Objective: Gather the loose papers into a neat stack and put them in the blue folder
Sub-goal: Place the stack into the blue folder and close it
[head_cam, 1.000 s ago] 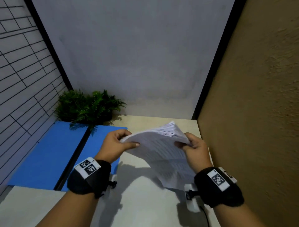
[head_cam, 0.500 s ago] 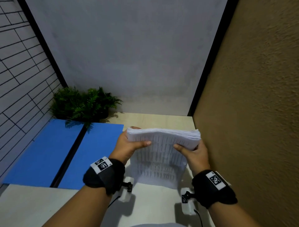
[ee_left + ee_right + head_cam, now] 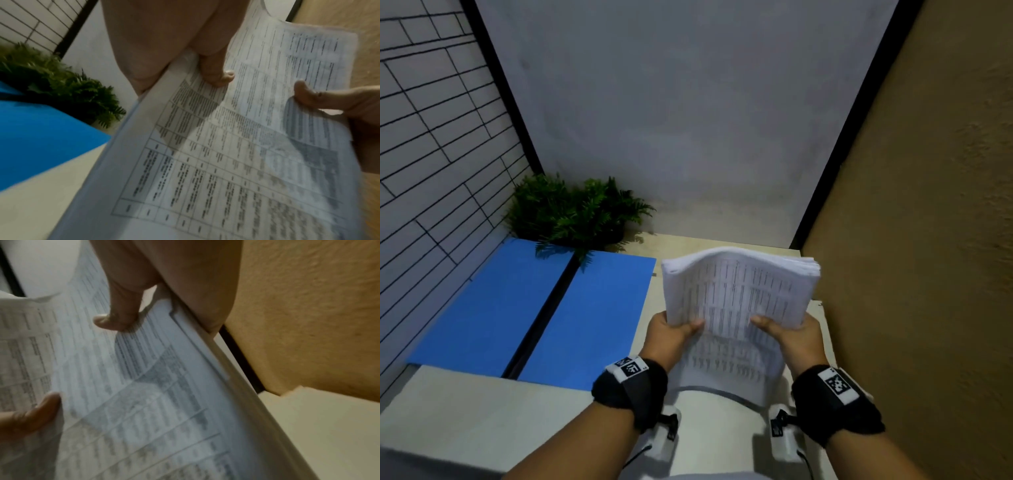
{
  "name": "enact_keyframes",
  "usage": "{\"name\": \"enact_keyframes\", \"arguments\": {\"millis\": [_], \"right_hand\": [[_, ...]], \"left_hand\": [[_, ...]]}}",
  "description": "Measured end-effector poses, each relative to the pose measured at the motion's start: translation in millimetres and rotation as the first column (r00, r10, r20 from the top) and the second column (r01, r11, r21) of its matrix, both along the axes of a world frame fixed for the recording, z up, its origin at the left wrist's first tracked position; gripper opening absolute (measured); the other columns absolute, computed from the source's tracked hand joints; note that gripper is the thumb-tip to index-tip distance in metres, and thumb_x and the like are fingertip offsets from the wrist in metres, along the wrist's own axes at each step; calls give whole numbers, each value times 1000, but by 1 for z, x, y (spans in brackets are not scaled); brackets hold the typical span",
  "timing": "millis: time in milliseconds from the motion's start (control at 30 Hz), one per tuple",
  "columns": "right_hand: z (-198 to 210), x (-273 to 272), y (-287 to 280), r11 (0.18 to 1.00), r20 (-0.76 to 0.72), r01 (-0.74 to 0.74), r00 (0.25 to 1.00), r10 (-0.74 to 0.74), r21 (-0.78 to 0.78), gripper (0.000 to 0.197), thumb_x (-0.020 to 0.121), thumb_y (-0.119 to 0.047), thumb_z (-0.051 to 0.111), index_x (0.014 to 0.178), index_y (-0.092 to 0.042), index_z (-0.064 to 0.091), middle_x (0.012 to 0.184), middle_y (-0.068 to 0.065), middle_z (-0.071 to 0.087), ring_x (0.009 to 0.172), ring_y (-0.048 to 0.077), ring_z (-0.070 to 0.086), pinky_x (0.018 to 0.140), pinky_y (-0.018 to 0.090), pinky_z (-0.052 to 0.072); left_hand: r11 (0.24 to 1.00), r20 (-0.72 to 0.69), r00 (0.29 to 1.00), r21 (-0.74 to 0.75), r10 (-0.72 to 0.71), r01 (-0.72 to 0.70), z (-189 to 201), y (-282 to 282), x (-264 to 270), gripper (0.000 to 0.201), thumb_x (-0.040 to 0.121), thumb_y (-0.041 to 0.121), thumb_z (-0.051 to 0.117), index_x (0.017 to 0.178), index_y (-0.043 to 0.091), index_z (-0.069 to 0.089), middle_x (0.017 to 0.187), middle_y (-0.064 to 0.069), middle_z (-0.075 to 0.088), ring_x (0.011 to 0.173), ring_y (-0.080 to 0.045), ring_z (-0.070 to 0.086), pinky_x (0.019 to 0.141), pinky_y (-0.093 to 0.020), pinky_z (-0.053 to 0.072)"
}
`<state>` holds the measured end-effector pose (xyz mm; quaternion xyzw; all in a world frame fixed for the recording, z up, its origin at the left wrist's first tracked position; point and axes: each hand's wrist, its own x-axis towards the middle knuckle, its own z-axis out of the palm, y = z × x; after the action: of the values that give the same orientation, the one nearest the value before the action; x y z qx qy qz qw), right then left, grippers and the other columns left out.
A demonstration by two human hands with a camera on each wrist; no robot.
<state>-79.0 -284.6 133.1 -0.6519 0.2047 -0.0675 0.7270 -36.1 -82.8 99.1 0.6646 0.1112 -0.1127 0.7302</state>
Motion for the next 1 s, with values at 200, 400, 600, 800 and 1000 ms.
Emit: {"name": "enact_keyframes", "arguments": {"millis": [200, 400, 600, 800, 1000], "right_hand": [[-9, 15, 44, 971, -70, -230, 972, 226, -63, 32, 72, 4, 78, 99, -10, 69, 89, 1, 76, 78, 14, 74, 62, 17, 56], [-53, 22, 110, 960, -192, -256, 954, 232, -111, 22, 86, -2, 66, 92, -23, 64, 91, -2, 70, 89, 19, 67, 67, 21, 49], [-71, 36, 147, 989, -334, -150, 932, 141, -1, 30, 90, 2, 59, 119, -5, 61, 107, 14, 69, 93, 29, 65, 86, 39, 50], [-83, 46, 177, 995, -393, -94, 914, 100, 35, 33, 89, 3, 59, 122, 2, 57, 108, 20, 66, 88, 30, 65, 82, 39, 51], [-97, 47, 192, 994, -468, -89, 877, 106, 60, 35, 89, 2, 60, 124, 0, 57, 115, 20, 65, 103, 38, 63, 98, 48, 46]], "left_hand": [[963, -8, 984, -200, 180, -178, 29, 61, 28, 23, 83, 0, 72, 99, 15, 66, 95, -3, 73, 89, -21, 71, 74, -33, 59], [988, -13, 993, 104, 119, -117, 0, 153, 52, 23, 79, 17, 81, 98, 7, 72, 95, -8, 75, 83, -25, 73, 73, -33, 59], [677, -143, 979, 736, 146, 6, -82, 282, 62, 15, 86, 18, 72, 96, 9, 66, 105, -17, 70, 96, -36, 67, 76, -34, 50], [300, -272, 959, 910, -84, 285, -132, 333, 68, 32, 93, 32, 59, 112, 7, 56, 117, -17, 59, 104, -36, 59, 80, -43, 50], [302, -397, 865, 821, -305, 484, -125, 320, 49, 15, 91, 22, 55, 83, 15, 44, 94, -11, 63, 83, -31, 61, 67, -32, 43]]}}
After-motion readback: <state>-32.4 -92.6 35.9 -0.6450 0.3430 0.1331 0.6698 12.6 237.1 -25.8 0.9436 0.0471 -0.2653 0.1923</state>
